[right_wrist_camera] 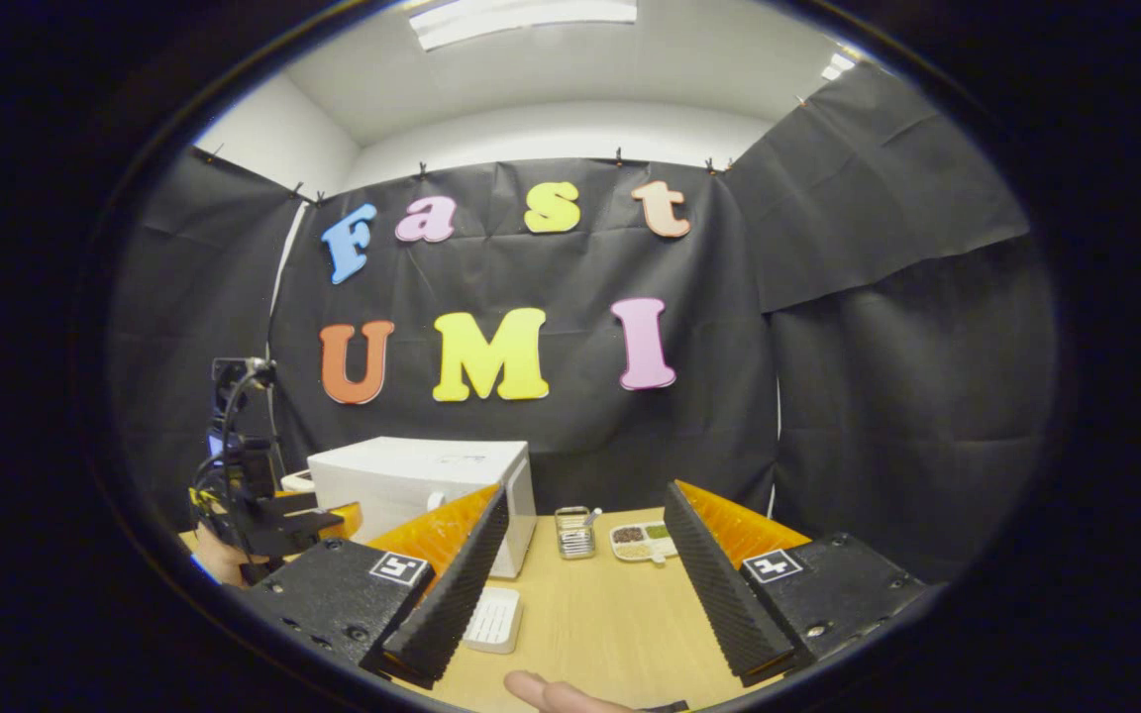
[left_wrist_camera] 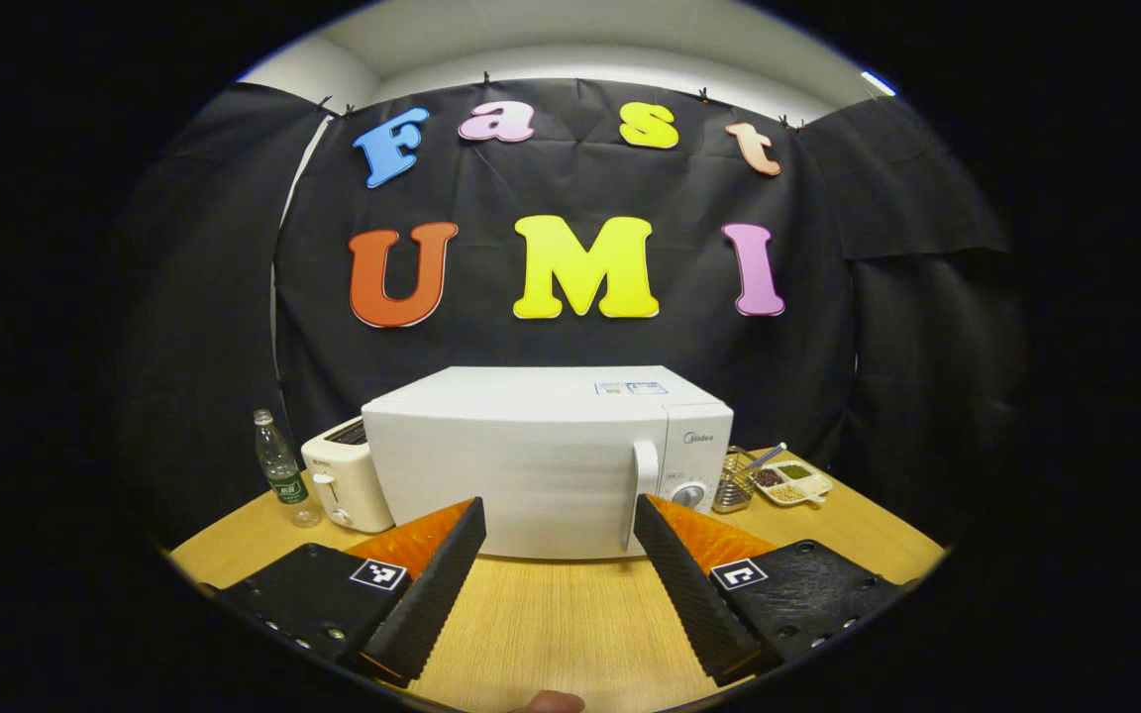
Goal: Open the microwave oven with the left hand, put the food in, and close the microwave oven.
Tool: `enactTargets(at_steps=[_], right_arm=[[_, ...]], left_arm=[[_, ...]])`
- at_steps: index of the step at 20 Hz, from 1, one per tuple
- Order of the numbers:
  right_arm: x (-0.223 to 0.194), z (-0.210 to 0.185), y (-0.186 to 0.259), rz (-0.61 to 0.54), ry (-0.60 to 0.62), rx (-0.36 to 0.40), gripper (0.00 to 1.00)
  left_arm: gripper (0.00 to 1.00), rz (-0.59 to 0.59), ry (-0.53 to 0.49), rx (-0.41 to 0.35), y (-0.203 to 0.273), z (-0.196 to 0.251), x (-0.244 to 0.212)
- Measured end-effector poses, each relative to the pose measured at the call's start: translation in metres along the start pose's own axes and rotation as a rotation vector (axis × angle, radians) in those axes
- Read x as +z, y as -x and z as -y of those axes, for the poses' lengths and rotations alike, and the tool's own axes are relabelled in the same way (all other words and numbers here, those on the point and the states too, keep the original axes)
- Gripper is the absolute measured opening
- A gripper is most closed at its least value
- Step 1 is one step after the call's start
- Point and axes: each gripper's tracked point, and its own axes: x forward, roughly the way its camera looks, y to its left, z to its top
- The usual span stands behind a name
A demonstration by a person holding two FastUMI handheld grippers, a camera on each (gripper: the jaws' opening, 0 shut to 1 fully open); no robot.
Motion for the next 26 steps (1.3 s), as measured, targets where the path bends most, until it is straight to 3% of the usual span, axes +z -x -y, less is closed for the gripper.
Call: enactTargets(at_steps=[2,3,4,5,6,7,8,11,12,13,14,15,17,21,22,23,24,25,26], right_arm=[[0.005,-0.006,0.009,-0.009,0.002,0.004,1.00],[0.007,-0.009,0.015,-0.011,0.010,0.005,1.00],[0.011,-0.012,0.022,-0.006,0.020,0.006,0.90],[0.018,-0.013,0.028,0.005,0.027,0.003,1.00],[0.024,-0.013,0.033,0.016,0.033,-0.004,1.00],[0.028,-0.015,0.039,0.024,0.036,-0.011,1.00],[0.034,-0.018,0.045,0.032,0.037,-0.008,1.00],[0.045,-0.029,0.064,0.046,0.050,0.011,1.00],[0.050,-0.031,0.070,0.054,0.051,0.017,0.91],[0.055,-0.033,0.078,0.064,0.051,0.023,1.00],[0.058,-0.034,0.084,0.074,0.046,0.025,1.00],[0.060,-0.034,0.090,0.083,0.041,0.024,0.90],[0.061,-0.034,0.102,0.094,0.040,0.019,0.90],[0.055,-0.041,0.120,0.092,0.026,0.040,0.90],[0.053,-0.043,0.123,0.088,0.029,0.051,1.00],[0.052,-0.043,0.126,0.087,0.035,0.058,1.00],[0.053,-0.043,0.127,0.088,0.042,0.058,0.90],[0.053,-0.041,0.128,0.093,0.049,0.054,0.90],[0.053,-0.039,0.129,0.095,0.055,0.049,1.00]], left_arm=[[0.96,0.003,0.046,0.010,0.032,-0.008,0.017],[0.87,0.013,0.060,0.027,0.049,-0.014,0.029],[0.96,0.027,0.066,0.041,0.066,-0.021,0.040],[0.95,0.043,0.067,0.046,0.083,-0.023,0.051],[0.81,0.062,0.070,0.046,0.101,-0.026,0.064],[0.81,0.078,0.074,0.044,0.118,-0.028,0.073],[0.93,0.098,0.079,0.049,0.137,-0.030,0.085],[0.93,0.153,0.075,0.058,0.191,-0.034,0.111],[0.93,0.160,0.074,0.030,0.208,-0.027,0.115],[0.93,0.172,0.073,0.012,0.224,-0.022,0.119],[0.93,0.182,0.072,0.010,0.239,-0.021,0.121],[0.93,0.190,0.067,0.020,0.251,-0.024,0.121],[0.93,0.200,0.029,0.062,0.275,-0.033,0.116],[0.93,0.197,-0.003,0.130,0.301,-0.038,0.095],[0.93,0.197,0.002,0.119,0.303,-0.033,0.093],[0.93,0.196,0.007,0.106,0.303,-0.028,0.090],[0.93,0.195,0.008,0.097,0.302,-0.027,0.088],[0.93,0.193,0.007,0.098,0.302,-0.026,0.087],[0.93,0.189,0.002,0.105,0.299,-0.028,0.086]])
